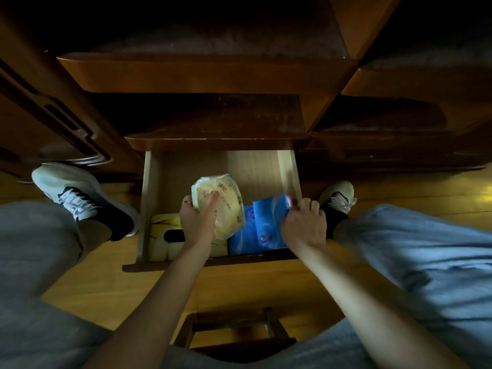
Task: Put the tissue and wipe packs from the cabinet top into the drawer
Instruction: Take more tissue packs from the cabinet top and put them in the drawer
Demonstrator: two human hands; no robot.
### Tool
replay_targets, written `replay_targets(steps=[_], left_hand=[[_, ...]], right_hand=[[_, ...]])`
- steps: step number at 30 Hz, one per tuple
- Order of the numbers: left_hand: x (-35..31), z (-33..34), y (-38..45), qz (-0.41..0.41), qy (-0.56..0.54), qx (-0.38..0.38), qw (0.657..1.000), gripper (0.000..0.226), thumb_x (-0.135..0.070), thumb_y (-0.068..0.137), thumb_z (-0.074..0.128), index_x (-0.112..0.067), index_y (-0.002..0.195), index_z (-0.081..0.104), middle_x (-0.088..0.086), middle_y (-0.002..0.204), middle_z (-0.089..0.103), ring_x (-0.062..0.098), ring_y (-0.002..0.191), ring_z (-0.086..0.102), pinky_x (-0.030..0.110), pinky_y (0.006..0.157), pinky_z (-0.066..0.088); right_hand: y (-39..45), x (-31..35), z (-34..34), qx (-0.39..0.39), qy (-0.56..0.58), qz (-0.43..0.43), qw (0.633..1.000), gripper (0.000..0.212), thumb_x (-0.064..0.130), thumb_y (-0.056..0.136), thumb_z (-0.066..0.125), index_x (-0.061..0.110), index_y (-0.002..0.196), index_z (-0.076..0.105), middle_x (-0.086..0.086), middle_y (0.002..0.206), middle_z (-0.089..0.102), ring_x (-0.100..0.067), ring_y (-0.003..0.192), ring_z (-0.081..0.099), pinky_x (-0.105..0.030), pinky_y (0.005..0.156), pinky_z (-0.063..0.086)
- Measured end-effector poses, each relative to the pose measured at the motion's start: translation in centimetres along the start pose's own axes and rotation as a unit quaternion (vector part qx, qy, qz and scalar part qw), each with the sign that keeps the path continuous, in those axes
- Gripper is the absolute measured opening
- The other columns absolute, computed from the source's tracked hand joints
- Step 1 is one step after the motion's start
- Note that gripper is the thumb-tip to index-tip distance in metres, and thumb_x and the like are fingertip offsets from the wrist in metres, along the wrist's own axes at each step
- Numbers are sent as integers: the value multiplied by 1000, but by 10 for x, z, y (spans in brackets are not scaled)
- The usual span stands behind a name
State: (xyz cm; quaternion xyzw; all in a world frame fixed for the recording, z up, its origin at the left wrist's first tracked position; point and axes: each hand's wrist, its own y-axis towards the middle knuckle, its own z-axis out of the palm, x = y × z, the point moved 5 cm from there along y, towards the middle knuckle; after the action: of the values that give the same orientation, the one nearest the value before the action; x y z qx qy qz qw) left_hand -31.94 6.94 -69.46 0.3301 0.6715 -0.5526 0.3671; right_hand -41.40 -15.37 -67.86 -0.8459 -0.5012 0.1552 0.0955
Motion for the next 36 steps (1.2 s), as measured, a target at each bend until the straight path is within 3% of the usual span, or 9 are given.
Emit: replay_targets(steps=[3, 8, 12, 15, 20, 25, 30, 32, 36], left_hand=[[1, 1, 1, -1, 4, 6, 1000, 21, -34, 87, 77, -33, 95, 58, -8, 101, 68, 7, 93, 66, 34, 72, 60], [5, -1, 4, -2, 27, 7, 1000, 22, -37, 86, 76, -35, 94, 56, -12, 96, 65, 4, 88, 62, 28, 64, 55], [17, -6, 5, -22, 68, 25, 997, 24, -38, 84, 75, -33, 99, 56, -10, 95, 65, 5, 85, 62, 26, 57, 51], [25, -14, 7, -47, 63, 15, 997, 30, -36, 83, 75, -27, 107, 58, -8, 95, 65, 8, 87, 62, 27, 58, 49], [29, -16, 11, -60, 50, 16, 997, 30, -35, 83, 76, -28, 107, 58, -9, 95, 64, 7, 86, 61, 29, 60, 51], [31, -9, 14, -41, 85, 35, 995, 27, -37, 83, 76, -30, 102, 58, -11, 93, 64, 6, 84, 62, 25, 56, 48], [46, -12, 19, -60, 114, 20, 991, 33, -37, 82, 78, -21, 105, 61, -1, 96, 69, 21, 93, 67, 41, 76, 60], [52, -15, 20, -75, 113, 10, 991, 42, -37, 83, 78, -17, 116, 62, 3, 104, 70, 24, 98, 67, 44, 85, 59], [50, -21, 21, -75, 122, 4, 990, 33, -42, 83, 74, -25, 108, 60, -9, 91, 64, 15, 88, 64, 30, 66, 53]], right_hand=[[7, -13, -2, 41, -38, 14, 998, 36, 35, 104, 44, 18, 129, 63, -15, 136, 50, -33, 122, 45, -41, 98, 41], [20, 4, -25, -86, 23, -59, 994, 35, 25, 99, 58, 14, 132, 54, -15, 132, 53, -30, 117, 51, -39, 95, 47], [44, 25, -8, 114, -75, -173, 975, 93, 38, 83, 80, 20, 158, 29, -15, 165, 25, -37, 150, 22, -51, 120, 27], [52, 25, 3, 225, -129, -200, 945, 122, 36, 68, 94, 14, 161, 18, -14, 164, 32, -34, 151, 29, -46, 121, 28], [59, 28, 14, 204, -211, -232, 927, 110, 21, 77, 87, 6, 160, 16, -16, 161, 38, -32, 148, 36, -46, 123, 25], [63, 23, 15, 219, -138, -228, 939, 102, 12, 75, 89, 7, 155, 25, -17, 142, 55, -34, 121, 60, -43, 94, 56], [65, 23, 18, 274, 85, -168, 943, 95, 46, 87, 75, 17, 160, 22, -13, 160, 37, -34, 143, 40, -45, 110, 40], [71, 32, 11, 176, 185, -162, 953, 73, 60, 95, 55, 23, 155, 34, -9, 154, 48, -29, 137, 49, -50, 111, 40], [71, 47, 20, -45, 151, -164, 974, 47, 51, 104, 27, 21, 117, 62, -3, 104, 70, -21, 90, 67, -35, 73, 52]])
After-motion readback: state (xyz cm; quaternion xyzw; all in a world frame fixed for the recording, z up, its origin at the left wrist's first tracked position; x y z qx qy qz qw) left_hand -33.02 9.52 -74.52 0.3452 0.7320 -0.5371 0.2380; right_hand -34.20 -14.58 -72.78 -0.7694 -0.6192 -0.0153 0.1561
